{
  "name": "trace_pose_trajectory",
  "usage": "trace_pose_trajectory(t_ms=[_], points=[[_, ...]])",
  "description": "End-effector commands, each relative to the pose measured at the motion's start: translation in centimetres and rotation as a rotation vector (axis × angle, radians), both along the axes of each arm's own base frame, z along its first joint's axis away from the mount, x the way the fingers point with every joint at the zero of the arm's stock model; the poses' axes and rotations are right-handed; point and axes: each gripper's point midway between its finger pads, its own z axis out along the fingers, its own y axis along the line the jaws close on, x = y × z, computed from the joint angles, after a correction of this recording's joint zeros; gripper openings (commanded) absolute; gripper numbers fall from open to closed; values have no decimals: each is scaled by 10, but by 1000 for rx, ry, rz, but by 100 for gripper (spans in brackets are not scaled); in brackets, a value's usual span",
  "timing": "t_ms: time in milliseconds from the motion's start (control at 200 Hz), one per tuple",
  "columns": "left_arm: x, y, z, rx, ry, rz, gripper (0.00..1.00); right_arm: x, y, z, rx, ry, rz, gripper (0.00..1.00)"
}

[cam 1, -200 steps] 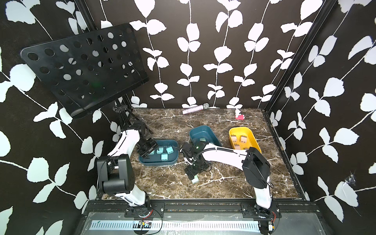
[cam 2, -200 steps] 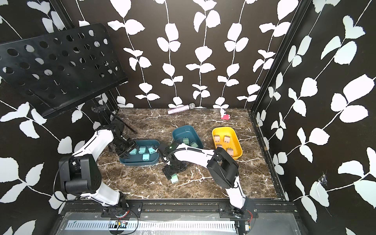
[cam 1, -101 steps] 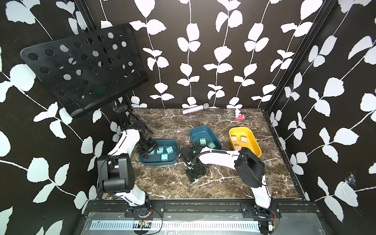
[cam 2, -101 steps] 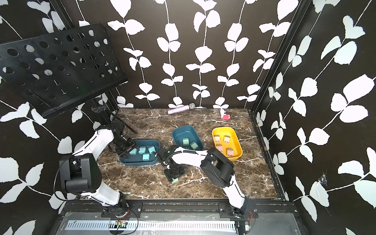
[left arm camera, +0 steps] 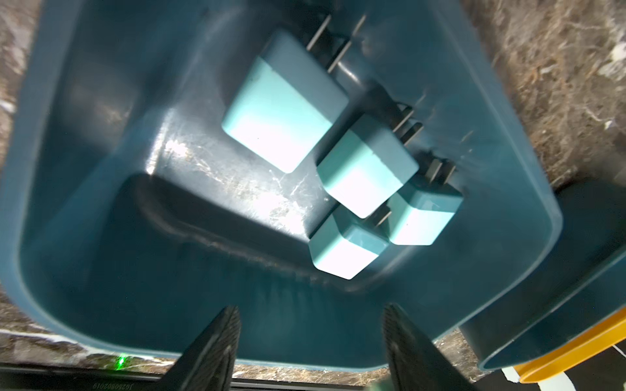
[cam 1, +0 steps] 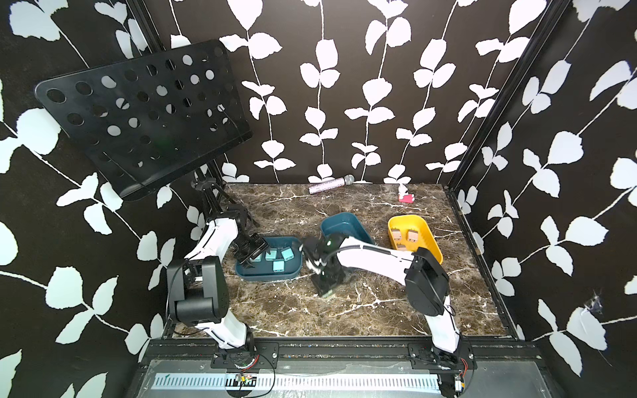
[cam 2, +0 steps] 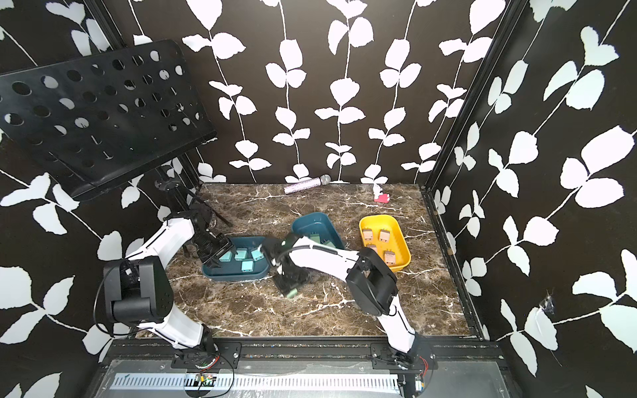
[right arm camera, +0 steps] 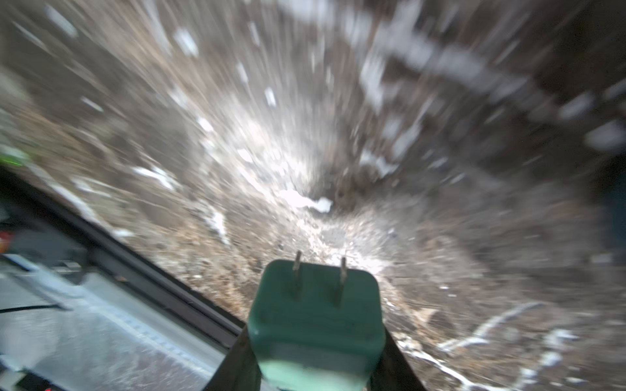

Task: Place the plugs by color into the storage box
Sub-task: Pick up the plug from the center of the board, then place the plug in the storage box.

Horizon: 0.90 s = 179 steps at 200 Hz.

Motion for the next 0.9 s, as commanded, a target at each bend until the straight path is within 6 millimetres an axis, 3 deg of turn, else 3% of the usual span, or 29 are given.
trace_pose_trajectory(t_ms=[0, 80, 205, 400, 640, 890], points=[[3, 0, 5, -11, -17, 17, 69, 54, -30, 22, -36, -41, -55, 33], [2, -1, 4, -15, -21, 22, 69, 95, -42, 33, -27, -66, -110, 32], [0, -1, 4, -19, -26, 36, 69, 149, -54, 33, 1, -84, -203, 31], [-3, -1, 6, -16, -30, 44, 69, 207, -54, 20, 76, -115, -321, 31], [-5, 0, 9, -9, -32, 47, 69, 246, -32, 6, 221, -161, -389, 32], [-8, 1, 13, -3, -28, 46, 69, 250, -25, -35, 223, -119, -416, 34]])
